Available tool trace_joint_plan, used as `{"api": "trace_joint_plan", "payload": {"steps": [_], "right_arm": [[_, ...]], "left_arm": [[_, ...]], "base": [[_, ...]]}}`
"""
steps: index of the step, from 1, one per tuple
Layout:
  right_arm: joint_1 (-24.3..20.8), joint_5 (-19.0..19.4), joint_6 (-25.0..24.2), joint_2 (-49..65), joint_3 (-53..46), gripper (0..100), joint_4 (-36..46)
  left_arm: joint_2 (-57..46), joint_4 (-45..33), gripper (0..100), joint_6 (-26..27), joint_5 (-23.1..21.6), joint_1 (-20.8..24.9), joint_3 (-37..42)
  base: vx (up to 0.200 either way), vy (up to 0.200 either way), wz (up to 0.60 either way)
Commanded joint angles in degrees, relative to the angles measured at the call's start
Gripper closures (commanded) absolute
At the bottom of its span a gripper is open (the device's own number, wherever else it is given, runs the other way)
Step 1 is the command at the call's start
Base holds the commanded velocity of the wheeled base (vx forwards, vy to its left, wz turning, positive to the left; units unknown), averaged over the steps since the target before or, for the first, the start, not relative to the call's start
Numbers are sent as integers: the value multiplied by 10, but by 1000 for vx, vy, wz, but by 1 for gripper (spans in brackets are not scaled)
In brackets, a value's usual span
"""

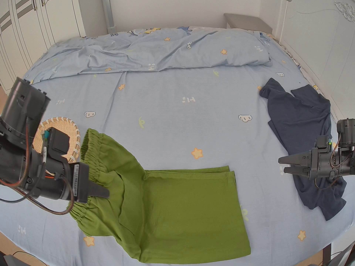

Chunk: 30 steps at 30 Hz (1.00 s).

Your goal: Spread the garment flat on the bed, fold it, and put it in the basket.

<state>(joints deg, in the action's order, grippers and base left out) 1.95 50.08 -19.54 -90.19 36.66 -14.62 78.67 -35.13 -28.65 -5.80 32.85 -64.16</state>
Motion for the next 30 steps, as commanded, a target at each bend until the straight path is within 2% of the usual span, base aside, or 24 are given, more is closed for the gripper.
{"api": "trace_joint_plan", "payload": {"steps": [1,11,16,18,23,30], "right_arm": [[2,-2,4,-13,-1,0,-1],[4,-2,4,-25,0,0,-3],[3,-4,7,-34,-1,0,-3],[5,-4,13,-38,-1,0,-3],[4,-5,14,-46,0,0,-4],[4,-5,15,-54,0,0,-5]], "left_arm": [[74,6,100,-17,19,89,-43],[158,38,100,-11,45,179,-77],[192,60,100,0,44,189,-95],[205,61,100,-2,45,207,-103],[214,64,100,-5,43,211,-104],[243,100,100,-40,44,231,-101]], "base": [[0,0,0],[0,0,0],[0,0,0],[0,0,0],[0,0,0],[0,0,0]]}}
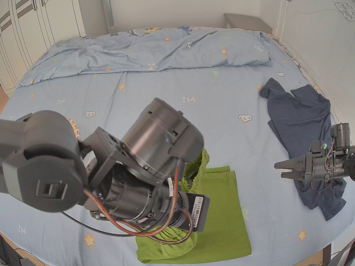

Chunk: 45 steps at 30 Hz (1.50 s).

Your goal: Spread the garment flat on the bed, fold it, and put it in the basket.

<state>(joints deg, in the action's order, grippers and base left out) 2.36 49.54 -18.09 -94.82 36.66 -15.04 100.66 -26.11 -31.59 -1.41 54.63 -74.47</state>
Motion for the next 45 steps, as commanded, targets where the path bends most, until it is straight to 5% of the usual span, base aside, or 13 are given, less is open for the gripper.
{"api": "trace_joint_plan", "payload": {"steps": [1,8,9,22,27,29,32,36,40,44,45], "right_arm": [[0,0,1,-8,0,0,-1],[-1,0,8,-8,-1,0,0],[-1,0,8,-8,-1,0,0],[-8,-1,9,-7,-3,0,0],[-34,0,10,2,-14,0,1],[-45,0,10,9,-18,0,3],[-67,0,9,43,-30,0,4],[-83,0,4,68,-35,0,5],[-93,0,3,85,-41,0,5],[-94,0,3,89,-42,0,5],[-99,0,2,92,-45,0,5]], "left_arm": [[25,13,100,-13,0,17,2],[60,39,100,-15,0,42,6],[66,41,0,-15,1,43,5],[91,215,0,-97,11,31,28],[48,255,0,-105,-8,-65,64],[37,257,0,-106,-31,-97,80],[7,273,0,-100,-151,-212,139],[4,316,0,-83,-280,-298,236],[29,404,0,-22,-341,-369,336],[56,458,0,4,-349,-389,370],[87,529,0,6,-349,-396,399]], "base": [[0,0,0],[0,0,0],[0,0,0],[0,0,0],[0,0,0],[0,0,0],[0,0,0],[0,0,0],[0,0,0],[0,0,0],[0,0,0]]}}
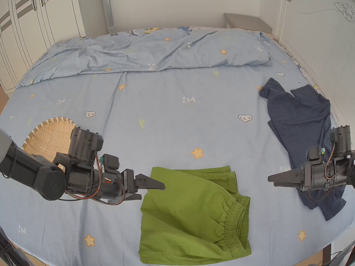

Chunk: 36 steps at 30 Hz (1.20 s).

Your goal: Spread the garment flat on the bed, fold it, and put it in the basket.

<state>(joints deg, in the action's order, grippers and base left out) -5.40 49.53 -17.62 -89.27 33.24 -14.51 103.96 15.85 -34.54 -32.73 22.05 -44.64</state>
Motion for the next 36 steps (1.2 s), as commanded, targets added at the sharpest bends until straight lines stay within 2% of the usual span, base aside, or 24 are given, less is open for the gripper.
{"api": "trace_joint_plan", "payload": {"steps": [1,4,14,20,24,30,36], "right_arm": [[-22,0,-2,37,-11,0,0],[-22,0,-2,40,-15,0,0],[-21,0,-2,45,-17,0,0],[-21,0,-2,44,-17,0,-1],[-20,0,-2,40,-16,0,-1],[-20,0,-2,39,-16,0,-1],[-17,0,-2,38,-16,0,-2]], "left_arm": [[56,117,0,36,-36,-69,105],[72,148,0,34,-36,-60,119],[104,154,0,33,-36,-10,120],[98,165,0,3,-38,17,119],[106,212,0,-19,-38,44,127],[128,285,0,-47,-40,61,145],[134,310,0,-55,-43,67,150]], "base": [[0,0,0],[0,0,0],[0,0,0],[0,0,0],[0,0,0],[0,0,0],[0,0,0]]}}
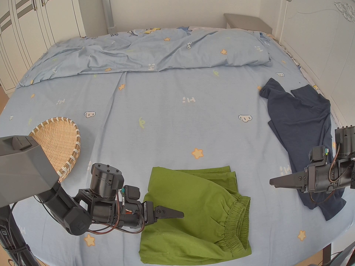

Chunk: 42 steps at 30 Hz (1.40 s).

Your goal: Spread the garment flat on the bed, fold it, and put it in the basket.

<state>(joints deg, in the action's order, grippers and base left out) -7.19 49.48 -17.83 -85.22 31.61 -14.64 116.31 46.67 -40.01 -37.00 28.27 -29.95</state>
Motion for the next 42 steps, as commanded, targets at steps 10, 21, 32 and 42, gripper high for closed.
{"api": "trace_joint_plan", "payload": {"steps": [10,21,32,42], "right_arm": [[0,0,0,-2,0,0,0],[11,-26,-23,22,73,0,45],[40,-28,-17,30,162,0,175],[34,-27,-18,33,160,0,179]], "left_arm": [[10,4,100,-3,1,10,-6],[-101,-115,100,-9,-3,-3,-66],[-189,-619,100,113,-3,-89,-357],[-198,-666,100,165,-2,-125,-383]], "base": [[0,0,0],[0,0,0],[0,0,0],[0,40,0]]}}
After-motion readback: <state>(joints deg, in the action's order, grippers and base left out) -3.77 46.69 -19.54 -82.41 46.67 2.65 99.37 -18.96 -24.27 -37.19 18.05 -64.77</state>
